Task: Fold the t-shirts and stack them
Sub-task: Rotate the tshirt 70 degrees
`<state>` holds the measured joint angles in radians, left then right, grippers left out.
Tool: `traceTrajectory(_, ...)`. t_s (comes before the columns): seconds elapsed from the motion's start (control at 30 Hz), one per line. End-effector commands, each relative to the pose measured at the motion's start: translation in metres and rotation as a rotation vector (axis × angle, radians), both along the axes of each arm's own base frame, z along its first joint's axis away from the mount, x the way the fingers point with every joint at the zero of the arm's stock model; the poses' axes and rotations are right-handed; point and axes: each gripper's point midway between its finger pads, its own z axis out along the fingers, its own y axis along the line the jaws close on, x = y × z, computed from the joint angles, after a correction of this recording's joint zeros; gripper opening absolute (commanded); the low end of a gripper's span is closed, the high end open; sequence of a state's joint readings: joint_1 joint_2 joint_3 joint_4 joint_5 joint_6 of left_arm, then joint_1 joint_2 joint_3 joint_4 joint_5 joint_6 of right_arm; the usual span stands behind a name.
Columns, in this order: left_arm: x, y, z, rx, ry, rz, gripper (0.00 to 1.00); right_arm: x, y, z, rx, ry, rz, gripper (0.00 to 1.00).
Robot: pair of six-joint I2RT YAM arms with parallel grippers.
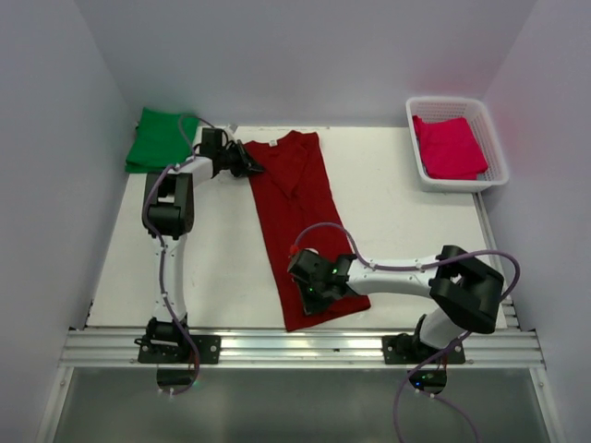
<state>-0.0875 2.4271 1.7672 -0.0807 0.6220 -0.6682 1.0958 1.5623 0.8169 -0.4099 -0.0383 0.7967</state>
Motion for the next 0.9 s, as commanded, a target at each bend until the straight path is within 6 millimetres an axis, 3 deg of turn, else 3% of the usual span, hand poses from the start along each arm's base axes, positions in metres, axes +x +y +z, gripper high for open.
traceTrajectory(0.0, -0.012, -0.007, -0.02, -0.026, 0.03, -0.076, 0.0, -0.016, 0.007, 0.013, -0.033, 0.05, 0.037, 0.0)
traceTrajectory(0.07, -0.009, -0.011, -0.001, -0.043, -0.015, -0.094, 0.0, -0.004, 0.014, 0.025, -0.023, -0.006, 0.055, 0.0)
traceTrajectory(0.13, -0.008, -0.014, 0.023, -0.059, -0.066, -0.117, 0.0, 0.01, 0.029, 0.05, 0.015, -0.077, 0.094, 0.0)
traceTrajectory(0.17, -0.008, -0.017, 0.032, -0.061, -0.088, -0.125, 0.0, 0.021, 0.043, 0.072, 0.056, -0.132, 0.102, 0.0)
traceTrajectory(0.23, -0.009, -0.019, 0.06, -0.062, -0.131, -0.136, 0.0, 0.036, 0.046, 0.092, 0.047, -0.21, 0.127, 0.02)
traceTrajectory(0.27, -0.01, -0.02, 0.065, -0.05, -0.137, -0.131, 0.03, 0.053, 0.055, 0.118, 0.067, -0.293, 0.111, 0.06)
traceTrajectory(0.3, -0.012, -0.021, 0.084, -0.034, -0.18, -0.137, 0.12, 0.06, 0.053, 0.129, 0.058, -0.328, 0.11, 0.17)
traceTrajectory(0.33, -0.018, -0.025, 0.088, -0.016, -0.178, -0.145, 0.15, 0.069, 0.053, 0.141, 0.054, -0.378, 0.112, 0.2)
traceTrajectory(0.37, -0.021, -0.024, 0.086, 0.021, -0.178, -0.135, 0.26, 0.084, 0.054, 0.159, 0.064, -0.438, 0.078, 0.25)
traceTrajectory(0.4, -0.026, -0.026, 0.098, 0.033, -0.196, -0.135, 0.32, 0.092, 0.048, 0.168, 0.056, -0.464, 0.06, 0.42)
traceTrajectory(0.47, -0.041, -0.033, 0.09, 0.063, -0.166, -0.14, 0.41, 0.115, 0.038, 0.185, 0.051, -0.498, 0.001, 0.48)
traceTrajectory(0.5, -0.047, -0.034, 0.091, 0.074, -0.158, -0.14, 0.42, 0.123, 0.028, 0.19, 0.023, -0.52, -0.017, 0.5)
traceTrajectory(0.57, -0.059, -0.037, 0.073, 0.109, -0.111, -0.128, 0.43, 0.138, 0.016, 0.203, 0.009, -0.555, -0.063, 0.52)
traceTrajectory(0.7, -0.073, -0.036, 0.046, 0.128, -0.03, -0.099, 0.43, 0.154, -0.015, 0.231, 0.006, -0.626, -0.15, 0.56)
traceTrajectory(0.87, -0.075, -0.036, 0.028, 0.149, 0.002, -0.069, 0.41, 0.163, -0.045, 0.246, -0.004, -0.676, -0.218, 0.56)
